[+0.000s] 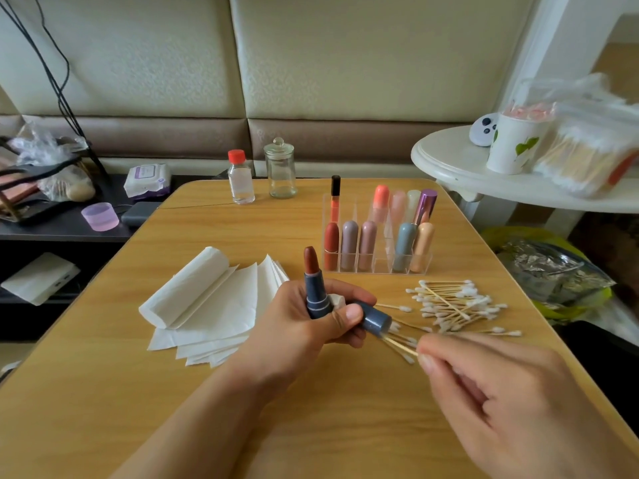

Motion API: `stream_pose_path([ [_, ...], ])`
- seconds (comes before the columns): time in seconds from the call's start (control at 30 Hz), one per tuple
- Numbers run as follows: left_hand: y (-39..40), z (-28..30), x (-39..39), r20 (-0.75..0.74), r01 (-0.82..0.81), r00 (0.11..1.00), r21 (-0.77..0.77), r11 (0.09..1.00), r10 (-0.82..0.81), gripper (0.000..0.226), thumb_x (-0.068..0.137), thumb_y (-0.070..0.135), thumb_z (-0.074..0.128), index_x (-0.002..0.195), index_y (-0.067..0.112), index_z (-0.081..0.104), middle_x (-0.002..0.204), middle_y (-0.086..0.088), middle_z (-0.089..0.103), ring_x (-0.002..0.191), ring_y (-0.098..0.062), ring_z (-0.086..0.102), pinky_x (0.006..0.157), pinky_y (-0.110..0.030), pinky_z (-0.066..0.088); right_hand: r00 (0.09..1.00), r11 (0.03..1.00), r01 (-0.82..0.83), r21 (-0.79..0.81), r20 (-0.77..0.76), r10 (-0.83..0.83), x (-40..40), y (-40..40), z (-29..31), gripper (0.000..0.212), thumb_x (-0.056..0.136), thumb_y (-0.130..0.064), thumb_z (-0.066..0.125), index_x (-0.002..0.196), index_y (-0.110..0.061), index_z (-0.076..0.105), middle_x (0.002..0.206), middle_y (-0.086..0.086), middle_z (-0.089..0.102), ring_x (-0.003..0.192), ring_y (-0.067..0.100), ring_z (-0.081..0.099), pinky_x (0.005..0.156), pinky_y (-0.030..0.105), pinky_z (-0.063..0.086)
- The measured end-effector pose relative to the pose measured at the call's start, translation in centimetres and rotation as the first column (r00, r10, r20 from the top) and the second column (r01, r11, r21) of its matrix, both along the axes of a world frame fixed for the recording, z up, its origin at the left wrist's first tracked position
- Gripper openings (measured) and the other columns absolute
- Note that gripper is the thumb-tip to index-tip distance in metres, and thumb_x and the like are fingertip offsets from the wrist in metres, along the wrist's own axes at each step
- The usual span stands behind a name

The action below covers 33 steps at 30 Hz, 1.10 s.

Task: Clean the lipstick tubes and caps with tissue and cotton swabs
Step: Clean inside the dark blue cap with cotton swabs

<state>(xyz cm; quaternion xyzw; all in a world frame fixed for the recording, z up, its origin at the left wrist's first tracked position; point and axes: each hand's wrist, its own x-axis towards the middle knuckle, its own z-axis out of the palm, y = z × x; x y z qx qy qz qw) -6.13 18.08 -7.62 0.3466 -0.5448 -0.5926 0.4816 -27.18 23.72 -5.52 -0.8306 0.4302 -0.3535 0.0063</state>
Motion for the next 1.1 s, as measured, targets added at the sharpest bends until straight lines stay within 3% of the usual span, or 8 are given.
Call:
stream_pose_path([
  [0.17, 0.0, 0.0, 0.1, 0.014, -0.009, 1.0, -0.018, 1.0, 0.009, 0.014, 0.079, 0.01, 0.067, 0.088, 0.013, 0.077, 0.079, -0.02, 0.068, 0.065, -0.02, 0.064, 0.064, -0.025, 0.053, 0.998, 0.998, 0.06, -0.037, -0.007, -0.06, -0.1, -0.5, 0.9, 0.027, 0.09, -0.026, 0.05, 0.075, -0.016, 0.07, 0.059, -0.017, 0.033, 0.05, 0.005, 0.027, 0.045, 0.02, 0.026],
  [0.3, 0.0, -0.1, 0.1, 0.063, -0.009, 0.998, -0.036, 0.999, 0.011, 0.013, 0.08, 0.011, 0.067, 0.09, 0.01, 0.076, 0.077, -0.021, 0.068, 0.065, -0.02, 0.065, 0.064, -0.025, 0.053, 0.995, 0.998, 0.056, -0.01, -0.085, -0.057, 0.0, 0.0, 0.4, 0.028, 0.091, -0.028, 0.048, 0.078, -0.017, 0.07, 0.058, -0.011, 0.044, 0.046, 0.008, 0.035, 0.041, 0.026, 0.032],
  [0.43, 0.0, -0.2, 0.0, 0.072, -0.017, 0.997, -0.045, 0.999, 0.02, 0.013, 0.08, 0.011, 0.067, 0.09, 0.01, 0.076, 0.077, -0.022, 0.068, 0.065, -0.019, 0.065, 0.064, -0.024, 0.053, 0.994, 0.997, 0.075, 0.031, -0.079, -0.073, -0.4, -0.4, 1.1, 0.026, 0.09, -0.028, 0.049, 0.068, -0.02, 0.062, 0.055, -0.016, 0.033, 0.051, 0.006, 0.031, 0.046, 0.021, 0.025],
  [0.57, -0.1, -0.2, 0.0, 0.066, -0.031, 0.997, -0.04, 0.999, 0.034, 0.013, 0.079, 0.01, 0.068, 0.089, 0.009, 0.076, 0.072, -0.016, 0.067, 0.063, -0.019, 0.064, 0.064, -0.024, 0.053, 0.989, 0.996, 0.087, 0.014, -0.123, -0.084, 0.1, -0.4, 1.0, 0.026, 0.09, -0.027, 0.049, 0.069, -0.019, 0.062, 0.057, -0.014, 0.033, 0.049, 0.008, 0.028, 0.045, 0.027, 0.028],
  [0.73, 0.0, -0.1, -0.1, 0.087, -0.033, 0.996, -0.043, 0.999, 0.036, 0.013, 0.08, 0.012, 0.068, 0.089, 0.011, 0.076, 0.073, -0.016, 0.068, 0.064, -0.019, 0.065, 0.064, -0.024, 0.053, 0.99, 0.994, 0.099, 0.056, -0.105, -0.092, -0.2, -0.4, 1.5, 0.027, 0.089, -0.026, 0.05, 0.066, -0.019, 0.061, 0.053, -0.015, 0.033, 0.05, 0.008, 0.033, 0.046, 0.021, 0.025],
  [0.87, 0.1, 0.0, -0.2, 0.084, -0.046, 0.995, -0.038, 0.998, 0.049, 0.013, 0.079, 0.011, 0.068, 0.089, 0.012, 0.076, 0.075, -0.017, 0.069, 0.064, -0.019, 0.066, 0.064, -0.024, 0.054, 0.987, 0.993, 0.105, 0.062, -0.127, -0.097, 0.6, 0.0, 1.6, 0.025, 0.089, -0.029, 0.046, 0.067, -0.024, 0.056, 0.057, -0.021, 0.021, 0.049, 0.002, 0.026, 0.049, 0.02, 0.023],
  [1.0, 0.2, 0.2, -0.2, 0.133, -0.053, 0.989, -0.071, 0.996, 0.063, 0.015, 0.08, 0.011, 0.069, 0.093, 0.009, 0.074, 0.079, -0.022, 0.07, 0.065, -0.019, 0.066, 0.066, -0.024, 0.054, 0.976, 0.98, 0.163, 0.113, -0.164, -0.144, 0.6, -0.1, 2.2, 0.027, 0.086, -0.017, 0.059, 0.062, -0.027, 0.052, 0.052, -0.022, 0.023, 0.044, -0.001, 0.029, 0.045, 0.013, 0.021],
  [1.1, 0.2, 0.3, -0.3, 0.155, -0.065, 0.985, -0.086, 0.994, 0.078, 0.013, 0.082, 0.006, 0.073, 0.095, 0.008, 0.073, 0.081, -0.021, 0.071, 0.066, -0.019, 0.067, 0.067, -0.023, 0.054, 0.945, 0.962, 0.257, 0.089, -0.232, -0.231, 1.1, 0.0, 2.3, 0.024, 0.076, -0.013, 0.069, 0.061, -0.023, 0.054, 0.051, -0.018, 0.028, 0.042, 0.006, 0.03, 0.039, 0.022, 0.023],
])
